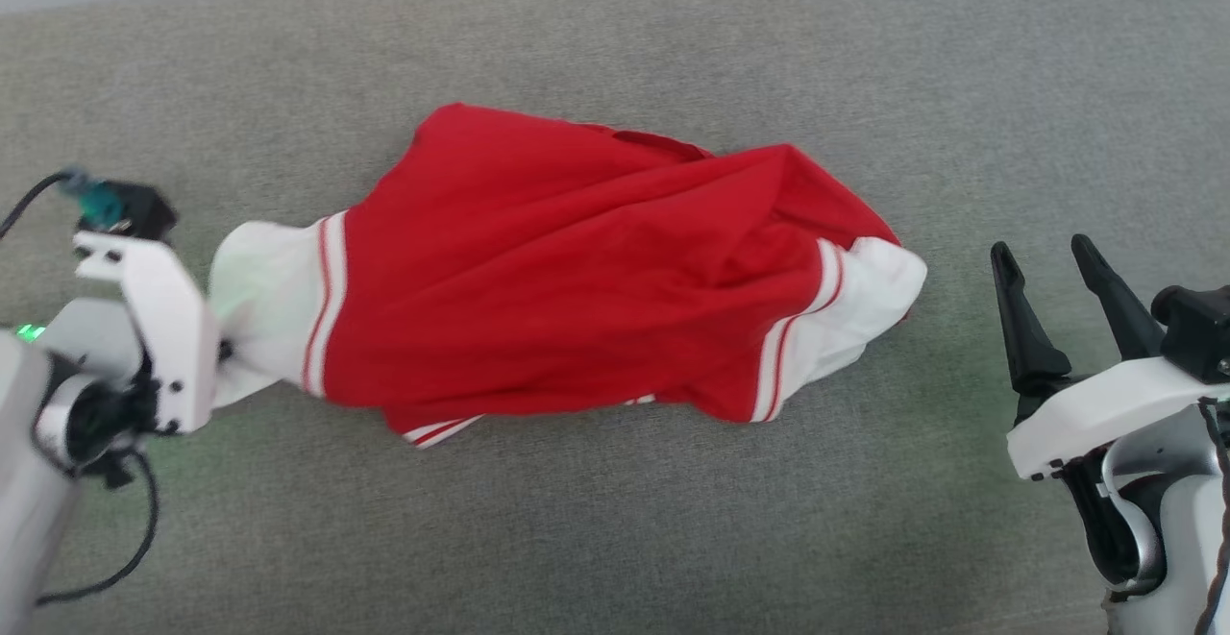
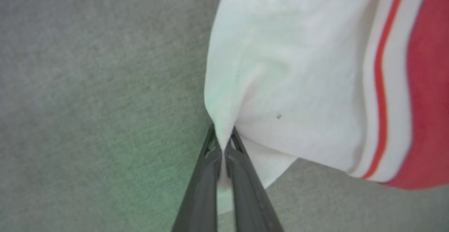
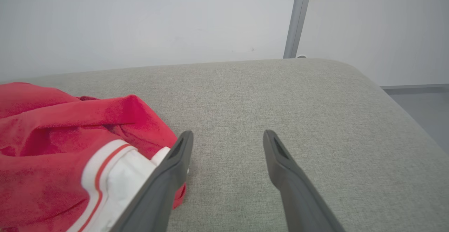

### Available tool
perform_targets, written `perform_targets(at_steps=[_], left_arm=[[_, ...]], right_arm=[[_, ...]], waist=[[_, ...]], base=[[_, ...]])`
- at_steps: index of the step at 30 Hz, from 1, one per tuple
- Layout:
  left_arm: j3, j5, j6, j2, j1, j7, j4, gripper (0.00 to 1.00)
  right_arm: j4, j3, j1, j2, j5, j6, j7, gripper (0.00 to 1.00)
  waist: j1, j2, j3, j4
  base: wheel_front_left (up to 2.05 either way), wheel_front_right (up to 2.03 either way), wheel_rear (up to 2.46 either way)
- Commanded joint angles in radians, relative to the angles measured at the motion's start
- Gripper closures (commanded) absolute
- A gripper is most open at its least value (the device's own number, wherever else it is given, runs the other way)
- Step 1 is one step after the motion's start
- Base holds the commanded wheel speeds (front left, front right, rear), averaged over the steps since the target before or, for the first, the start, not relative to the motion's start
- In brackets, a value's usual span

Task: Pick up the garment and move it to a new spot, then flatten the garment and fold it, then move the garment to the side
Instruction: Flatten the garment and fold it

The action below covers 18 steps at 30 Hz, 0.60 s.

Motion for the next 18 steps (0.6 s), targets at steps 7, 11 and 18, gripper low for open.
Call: perform_targets(at_steps=[7, 11, 18], left_arm=[[0.045, -0.053, 0.126, 0.089, 0.211, 0.054, -0.113, 1.0], [0.049, -0.064, 0.175, 0.109, 0.284, 0.076, -0.169, 1.0], [0.068, -0.075, 0.195, 0.116, 0.325, 0.04, -0.245, 0.56]], right_arm=[[0.01, 0.004, 0.012, -0.006, 0.008, 0.0, 0.033, 0.0], [0.015, 0.011, 0.017, -0.013, 0.017, 0.0, 0.051, 0.0], [-0.005, 0.05, 0.024, -0.023, 0.052, 0.0, 0.103, 0.0]], waist=[[0.0, -0.0001, -0.005, 0.026], [0.0, -0.0001, -0.005, 0.033], [0.0, -0.0001, -0.009, 0.042]], base=[[0.0, 0.0, 0.0], [0.0, 0.0, 0.0], [0.0, 0.0, 0.0]])
